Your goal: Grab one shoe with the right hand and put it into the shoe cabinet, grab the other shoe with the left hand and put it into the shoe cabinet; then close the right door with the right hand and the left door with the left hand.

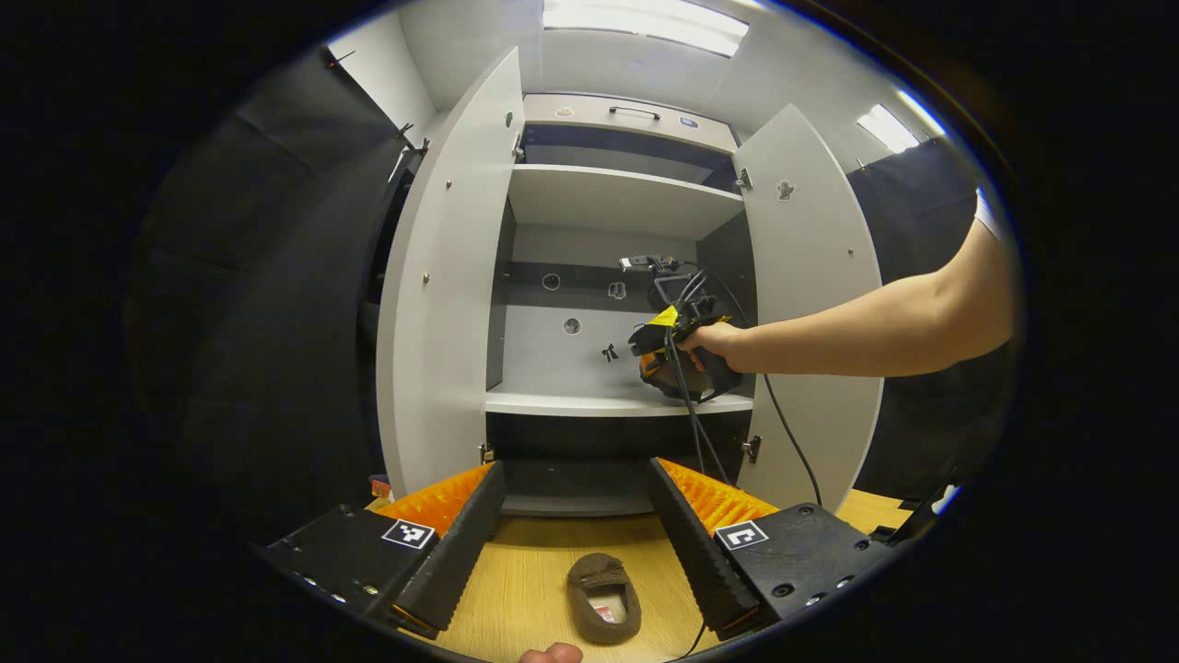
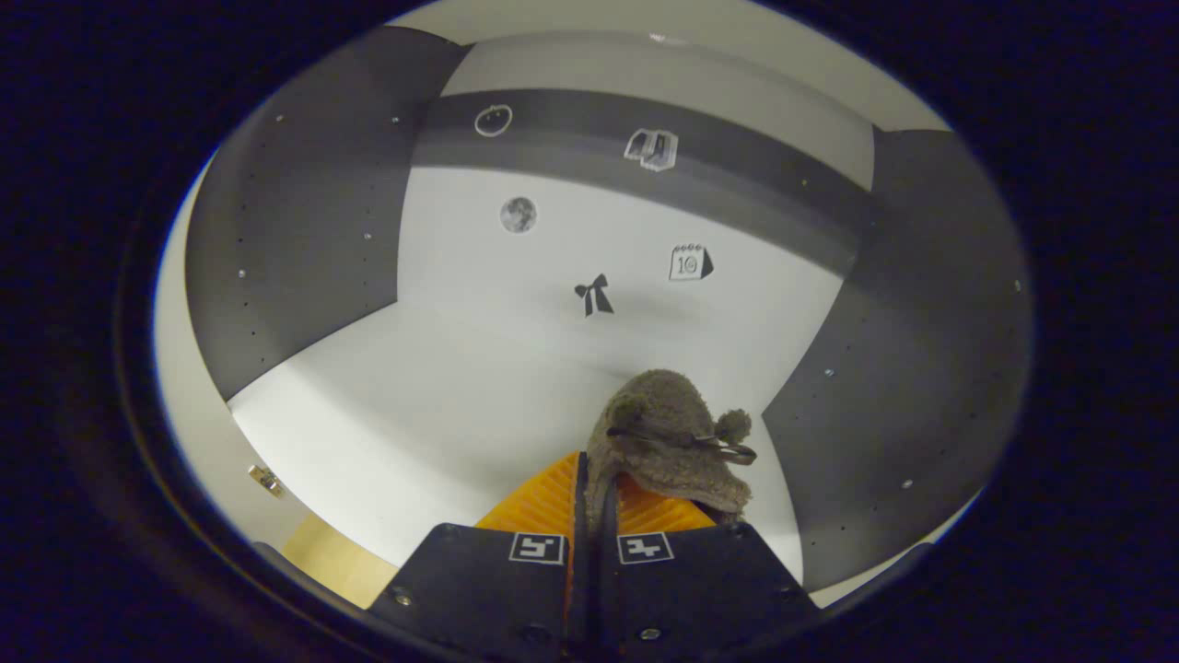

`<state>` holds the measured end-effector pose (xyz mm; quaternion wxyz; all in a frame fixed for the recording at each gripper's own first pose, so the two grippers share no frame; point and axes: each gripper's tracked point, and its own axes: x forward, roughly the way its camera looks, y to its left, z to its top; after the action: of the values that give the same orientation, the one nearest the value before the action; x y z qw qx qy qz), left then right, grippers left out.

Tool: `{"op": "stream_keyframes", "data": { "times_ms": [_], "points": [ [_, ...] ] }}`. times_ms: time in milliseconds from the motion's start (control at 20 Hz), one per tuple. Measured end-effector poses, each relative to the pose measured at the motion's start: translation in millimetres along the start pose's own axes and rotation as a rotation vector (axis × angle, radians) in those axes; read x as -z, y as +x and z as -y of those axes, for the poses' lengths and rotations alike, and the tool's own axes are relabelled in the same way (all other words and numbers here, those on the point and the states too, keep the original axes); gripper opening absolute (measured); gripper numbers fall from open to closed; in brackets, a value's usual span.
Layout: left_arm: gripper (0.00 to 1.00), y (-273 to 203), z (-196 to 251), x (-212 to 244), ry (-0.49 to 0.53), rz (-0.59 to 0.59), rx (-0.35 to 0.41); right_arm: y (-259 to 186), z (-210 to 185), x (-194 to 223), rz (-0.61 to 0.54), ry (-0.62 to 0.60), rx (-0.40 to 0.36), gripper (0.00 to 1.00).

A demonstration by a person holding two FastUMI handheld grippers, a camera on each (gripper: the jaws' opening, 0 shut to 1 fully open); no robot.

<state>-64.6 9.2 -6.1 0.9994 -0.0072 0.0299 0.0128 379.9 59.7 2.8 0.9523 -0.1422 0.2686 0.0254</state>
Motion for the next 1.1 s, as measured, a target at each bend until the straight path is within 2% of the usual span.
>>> {"op": "stream_keyframes", "data": {
  "times_ms": [50,200,250,300,400,450,500,550,600,650,700,750,900,950,1100],
  "points": [
    [0.95,0,-3,2,0.006,-0.003,-0.009,5,-7,5,-0.019,0.019,-0.013,0.08],
    [0.95,-1,-9,4,0.006,-0.011,-0.027,9,-6,2,-0.005,0.031,0.018,0.13],
    [0.95,-2,-10,3,0.004,-0.014,-0.029,7,-7,3,-0.008,0.033,0.013,0.19],
    [0.95,-2,-12,2,0.004,-0.009,-0.031,6,-9,3,-0.012,0.031,0.011,0.21],
    [0.95,-3,-12,0,0.006,0.001,-0.030,-6,-13,1,-0.016,0.016,-0.004,0.40],
    [0.95,-2,-9,1,0.007,-0.002,-0.024,-18,-15,0,-0.008,0.006,-0.008,0.53],
    [0.95,-2,-9,2,0.009,-0.004,-0.021,-32,-16,-4,0.009,-0.001,-0.013,0.61],
    [0.95,-2,-7,3,0.010,-0.004,-0.018,-47,-19,-7,0.035,-0.011,-0.031,0.54],
    [0.95,-2,-5,3,0.008,-0.003,-0.013,-63,-20,-11,0.067,-0.021,-0.044,0.54],
    [0.95,-2,-3,3,0.005,-0.002,-0.007,-81,-20,-16,0.112,-0.030,-0.054,0.62],
    [0.95,-2,-1,5,0.002,-0.005,-0.001,-100,-21,-19,0.164,-0.032,-0.066,0.61],
    [0.95,-2,1,6,0.002,-0.006,0.004,-122,-23,-21,0.213,-0.029,-0.087,0.54],
    [0.95,1,2,9,0.009,-0.003,0.011,-188,-28,-2,0.328,-0.021,-0.142,0.58],
    [0.95,1,3,10,0.009,-0.004,0.014,-202,-29,9,0.351,-0.020,-0.149,0.67],
    [0.95,4,2,11,0.003,-0.005,0.013,-238,-27,55,0.395,0.045,-0.161,0.70]
  ]
}}
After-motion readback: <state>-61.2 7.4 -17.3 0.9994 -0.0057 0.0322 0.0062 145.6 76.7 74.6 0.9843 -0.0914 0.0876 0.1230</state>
